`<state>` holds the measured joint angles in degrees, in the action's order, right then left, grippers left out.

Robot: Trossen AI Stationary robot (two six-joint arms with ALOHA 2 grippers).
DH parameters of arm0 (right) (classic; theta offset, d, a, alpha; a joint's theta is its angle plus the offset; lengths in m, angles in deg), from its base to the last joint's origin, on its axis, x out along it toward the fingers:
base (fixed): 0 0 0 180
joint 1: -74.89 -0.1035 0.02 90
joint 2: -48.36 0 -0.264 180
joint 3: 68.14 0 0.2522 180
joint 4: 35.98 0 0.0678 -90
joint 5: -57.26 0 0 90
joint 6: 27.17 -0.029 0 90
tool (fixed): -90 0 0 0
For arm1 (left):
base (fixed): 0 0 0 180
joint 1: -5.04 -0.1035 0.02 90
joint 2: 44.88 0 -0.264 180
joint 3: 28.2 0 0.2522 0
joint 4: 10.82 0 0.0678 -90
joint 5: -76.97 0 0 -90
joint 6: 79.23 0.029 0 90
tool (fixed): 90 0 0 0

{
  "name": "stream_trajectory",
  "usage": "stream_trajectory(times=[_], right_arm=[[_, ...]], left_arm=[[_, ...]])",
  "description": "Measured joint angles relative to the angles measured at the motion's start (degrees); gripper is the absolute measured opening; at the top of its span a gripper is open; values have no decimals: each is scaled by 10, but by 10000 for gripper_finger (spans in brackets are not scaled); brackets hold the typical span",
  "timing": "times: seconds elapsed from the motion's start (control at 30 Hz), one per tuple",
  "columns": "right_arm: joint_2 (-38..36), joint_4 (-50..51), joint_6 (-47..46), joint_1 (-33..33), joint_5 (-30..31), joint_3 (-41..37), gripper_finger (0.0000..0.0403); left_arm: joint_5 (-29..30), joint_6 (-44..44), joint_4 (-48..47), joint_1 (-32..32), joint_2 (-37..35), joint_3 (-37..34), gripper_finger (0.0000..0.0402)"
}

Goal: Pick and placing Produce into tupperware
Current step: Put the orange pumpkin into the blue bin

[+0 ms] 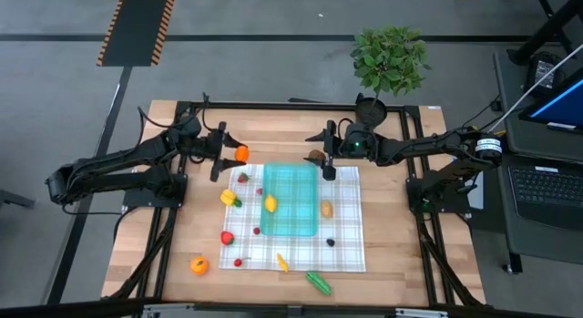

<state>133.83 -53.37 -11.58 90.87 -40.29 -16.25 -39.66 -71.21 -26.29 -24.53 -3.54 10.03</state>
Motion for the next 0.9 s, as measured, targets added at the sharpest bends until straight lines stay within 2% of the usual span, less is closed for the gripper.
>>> stream_trajectory(times=[0.2, 0.37, 0.73, 0.9], right_arm=[[0, -2, 0, 0, 0, 0, 292], [0, -4, 1, 0, 0, 0, 292], [0, -4, 0, 0, 0, 0, 292], [0, -14, 0, 0, 0, 0, 292]], left_arm=[[6, -10, 0, 1, 12, 0, 236], [25, -32, 26, 4, 55, 0, 236], [35, -30, 183, 44, 179, 0, 236], [34, -30, 216, 59, 208, 3, 236]])
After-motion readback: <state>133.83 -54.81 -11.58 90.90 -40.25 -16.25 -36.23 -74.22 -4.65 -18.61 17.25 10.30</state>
